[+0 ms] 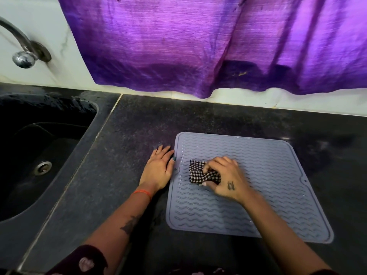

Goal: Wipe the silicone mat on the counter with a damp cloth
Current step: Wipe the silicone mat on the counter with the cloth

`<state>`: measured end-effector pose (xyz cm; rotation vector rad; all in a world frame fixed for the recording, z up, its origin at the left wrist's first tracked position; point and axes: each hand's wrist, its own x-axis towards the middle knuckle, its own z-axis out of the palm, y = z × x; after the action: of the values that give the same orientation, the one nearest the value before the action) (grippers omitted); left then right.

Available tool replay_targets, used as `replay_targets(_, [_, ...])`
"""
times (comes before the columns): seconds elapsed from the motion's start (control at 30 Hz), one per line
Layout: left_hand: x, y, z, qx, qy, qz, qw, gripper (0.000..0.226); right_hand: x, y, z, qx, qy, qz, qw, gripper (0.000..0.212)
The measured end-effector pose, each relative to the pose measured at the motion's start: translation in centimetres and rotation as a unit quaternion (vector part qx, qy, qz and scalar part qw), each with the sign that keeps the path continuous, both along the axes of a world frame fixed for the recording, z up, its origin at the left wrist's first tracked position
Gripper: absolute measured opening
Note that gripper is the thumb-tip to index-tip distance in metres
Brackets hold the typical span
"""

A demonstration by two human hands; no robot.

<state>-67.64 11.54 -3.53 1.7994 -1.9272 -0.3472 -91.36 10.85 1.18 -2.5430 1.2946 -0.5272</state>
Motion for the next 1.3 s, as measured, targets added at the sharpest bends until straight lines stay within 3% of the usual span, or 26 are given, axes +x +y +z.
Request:
replay_targets(0.1, [0.0,0.0,0.0,0.0,-0.002,0.001,1.0,0.074,-0.5,-0.2,1.2,0.123,-0.069,-0.002,0.99,0.035])
replay_targets(0.17, [0.0,0.1,0.0,0.0,0.001,0.0,1.0,0.075,-0.5,-0.4,1.9,0.12,-0.087,-0.037,0.988,0.025])
replay_targets(0.2, [0.0,0.0,0.0,0.001,0.003,0.0,1.0,0.075,-0.5,-0.6,2.1,0.114,-0.059,-0.054,0.99,0.032])
replay_targets(0.3, [-0.1,0.1,0.1,-0.001,0.002,-0.001,1.0,0.075,-0.2,-0.9,2.5,0.2,0.081,-0.043,0.976,0.076])
replay_targets(0.37, [0.0,0.1,0.0,0.001,0.002,0.0,1.0,0.075,0.3,-0.7,2.6,0.211,0.181,-0.018,0.96,0.088])
replay_targets(0.43, [0.0,0.1,0.0,0.002,0.002,0.0,1.0,0.075,0.9,-0.4,2.7,0.177,0.226,-0.021,0.958,0.088])
replay_targets(0.53, [0.0,0.1,0.1,0.001,0.007,0.0,1.0,0.075,1.1,-0.1,2.7,0.14,0.219,-0.034,0.965,0.083])
replay_targets(0.67, [0.0,0.1,0.1,0.001,0.008,-0.001,1.0,0.074,1.1,-0.6,3.4,0.164,0.225,-0.017,0.96,0.074])
replay_targets(0.8, [0.0,0.1,0.1,0.002,0.009,-0.001,1.0,0.074,1.9,-2.4,5.0,0.165,0.166,-0.016,0.972,0.061])
replay_targets(1.0, [-0.1,0.1,0.3,0.001,0.013,0.002,1.0,0.073,5.1,-6.6,5.8,0.013,0.098,-0.144,0.985,0.041])
replay_targets(1.13, [0.0,0.2,0.3,0.003,0.017,0.003,1.0,0.072,7.4,-8.6,3.5,-0.069,0.124,-0.126,0.982,0.056])
replay_targets(1.3, [0.0,0.1,0.1,0.005,0.013,0.001,1.0,0.072,7.9,-8.3,-1.1,0.038,0.201,-0.072,0.976,0.072])
